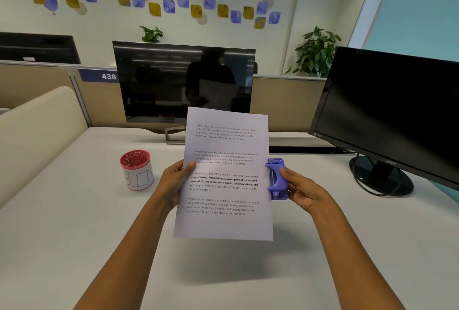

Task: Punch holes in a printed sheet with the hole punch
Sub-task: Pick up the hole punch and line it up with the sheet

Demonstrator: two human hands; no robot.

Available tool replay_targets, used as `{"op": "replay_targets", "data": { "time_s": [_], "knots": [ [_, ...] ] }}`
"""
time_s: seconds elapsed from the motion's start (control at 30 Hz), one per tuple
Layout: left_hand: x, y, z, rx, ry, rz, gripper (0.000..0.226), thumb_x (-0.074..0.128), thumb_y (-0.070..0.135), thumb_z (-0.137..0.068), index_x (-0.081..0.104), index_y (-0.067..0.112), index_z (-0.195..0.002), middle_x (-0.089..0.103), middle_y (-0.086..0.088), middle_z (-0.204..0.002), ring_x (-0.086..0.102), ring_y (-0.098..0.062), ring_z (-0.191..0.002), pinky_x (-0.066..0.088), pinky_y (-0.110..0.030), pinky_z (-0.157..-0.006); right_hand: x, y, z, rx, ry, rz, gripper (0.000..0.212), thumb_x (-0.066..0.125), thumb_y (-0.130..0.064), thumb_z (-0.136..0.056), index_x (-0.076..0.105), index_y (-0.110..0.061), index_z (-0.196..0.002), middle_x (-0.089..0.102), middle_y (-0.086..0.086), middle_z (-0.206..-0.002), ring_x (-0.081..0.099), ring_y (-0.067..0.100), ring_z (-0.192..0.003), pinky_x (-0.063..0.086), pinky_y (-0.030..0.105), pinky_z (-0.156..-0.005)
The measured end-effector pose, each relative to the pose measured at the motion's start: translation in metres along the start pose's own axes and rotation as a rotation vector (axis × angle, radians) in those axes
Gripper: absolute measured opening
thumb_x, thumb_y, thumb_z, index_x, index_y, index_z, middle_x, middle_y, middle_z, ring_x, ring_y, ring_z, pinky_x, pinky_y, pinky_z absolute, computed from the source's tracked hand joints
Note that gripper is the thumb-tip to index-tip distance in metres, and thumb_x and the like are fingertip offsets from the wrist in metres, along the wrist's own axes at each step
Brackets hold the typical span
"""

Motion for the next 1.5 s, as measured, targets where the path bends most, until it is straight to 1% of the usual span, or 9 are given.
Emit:
{"op": "replay_targets", "data": {
  "time_s": [0.13,0.23,0.37,0.57,0.67,0.77,1.07,1.3,1.5],
  "knots": [
    [0.000,-0.003,0.000,-0.006,-0.007,0.000,0.023,0.062,0.023,-0.086,0.063,0.012,-0.107,0.073,-0.012,-0.094,0.072,-0.028,-0.074,0.060,-0.047,-0.070,0.003,0.000,0.001,-0.018,-0.018,-0.006,0.009,0.064,-0.018,-0.085,0.066,-0.012,-0.091,0.076,0.001,-0.068,0.072,0.013,-0.059,0.057,0.025,-0.049],
    [-0.001,-0.005,0.000,-0.013,-0.010,0.007,0.025,0.061,0.022,-0.087,0.062,0.011,-0.109,0.072,-0.013,-0.097,0.071,-0.029,-0.076,0.059,-0.047,-0.072,0.003,-0.001,0.002,-0.033,-0.038,0.004,0.010,0.063,-0.020,-0.084,0.066,-0.012,-0.090,0.076,0.001,-0.067,0.072,0.014,-0.059,0.058,0.026,-0.050],
    [-0.001,-0.006,0.001,-0.013,-0.012,0.021,0.026,0.061,0.022,-0.087,0.061,0.010,-0.110,0.071,-0.014,-0.101,0.071,-0.030,-0.078,0.058,-0.048,-0.075,0.004,0.000,0.003,-0.047,-0.038,0.029,0.010,0.064,-0.021,-0.084,0.066,-0.013,-0.089,0.076,0.002,-0.067,0.068,0.020,-0.071,0.060,0.027,-0.052],
    [0.000,-0.006,0.000,-0.008,-0.011,0.039,0.020,0.060,0.021,-0.087,0.064,0.011,-0.104,0.073,-0.012,-0.092,0.071,-0.026,-0.071,0.061,-0.042,-0.064,0.005,0.001,0.003,-0.069,-0.056,0.051,0.009,0.062,-0.022,-0.085,0.066,-0.015,-0.089,0.076,0.000,-0.069,0.072,0.015,-0.063,0.059,0.027,-0.052],
    [0.001,-0.006,0.000,-0.008,-0.020,0.029,0.017,0.061,0.022,-0.087,0.064,0.013,-0.101,0.075,-0.009,-0.087,0.072,-0.026,-0.070,0.060,-0.041,-0.061,0.006,0.002,0.003,-0.081,-0.061,0.061,0.008,0.063,-0.022,-0.085,0.067,-0.017,-0.089,0.075,0.000,-0.073,0.069,0.018,-0.073,0.059,0.027,-0.053],
    [0.003,-0.006,0.000,-0.009,-0.027,0.022,0.017,0.062,0.022,-0.086,0.064,0.014,-0.102,0.075,-0.009,-0.087,0.072,-0.027,-0.071,0.060,-0.042,-0.062,0.009,0.002,0.004,-0.084,-0.079,0.067,0.008,0.063,-0.023,-0.084,0.068,-0.017,-0.088,0.076,-0.001,-0.073,0.067,0.018,-0.076,0.058,0.027,-0.053],
    [0.003,-0.005,0.000,-0.001,-0.026,0.025,0.019,0.062,0.023,-0.086,0.063,0.014,-0.102,0.075,-0.009,-0.087,0.072,-0.028,-0.071,0.061,-0.042,-0.063,0.012,-0.001,0.006,-0.076,-0.084,0.062,0.008,0.062,-0.021,-0.086,0.068,-0.016,-0.088,0.076,-0.002,-0.071,0.070,0.015,-0.069,0.059,0.027,-0.052],
    [0.003,-0.010,0.001,0.004,-0.035,0.053,0.018,0.061,0.023,-0.086,0.063,0.014,-0.102,0.075,-0.008,-0.085,0.072,-0.027,-0.070,0.060,-0.040,-0.059,0.015,0.002,0.007,-0.079,-0.071,0.074,0.009,0.060,-0.023,-0.087,0.066,-0.018,-0.090,0.069,0.005,-0.090,0.065,0.022,-0.082,0.059,0.029,-0.054],
    [0.004,-0.008,0.002,0.013,-0.038,0.060,0.024,0.061,0.021,-0.087,0.062,0.009,-0.107,0.074,-0.012,-0.090,0.072,-0.027,-0.071,0.060,-0.041,-0.062,0.017,0.000,0.010,-0.068,-0.054,0.071,0.010,0.060,-0.021,-0.087,0.065,-0.015,-0.094,0.070,0.004,-0.088,0.066,0.018,-0.078,0.059,0.027,-0.055]
  ]
}}
Point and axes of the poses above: each hand's wrist, its own z-axis away from the middle knuckle, its own x-axis out of the palm, y = z × x, the point moved 2 cm from there along -z, towards the middle knuckle
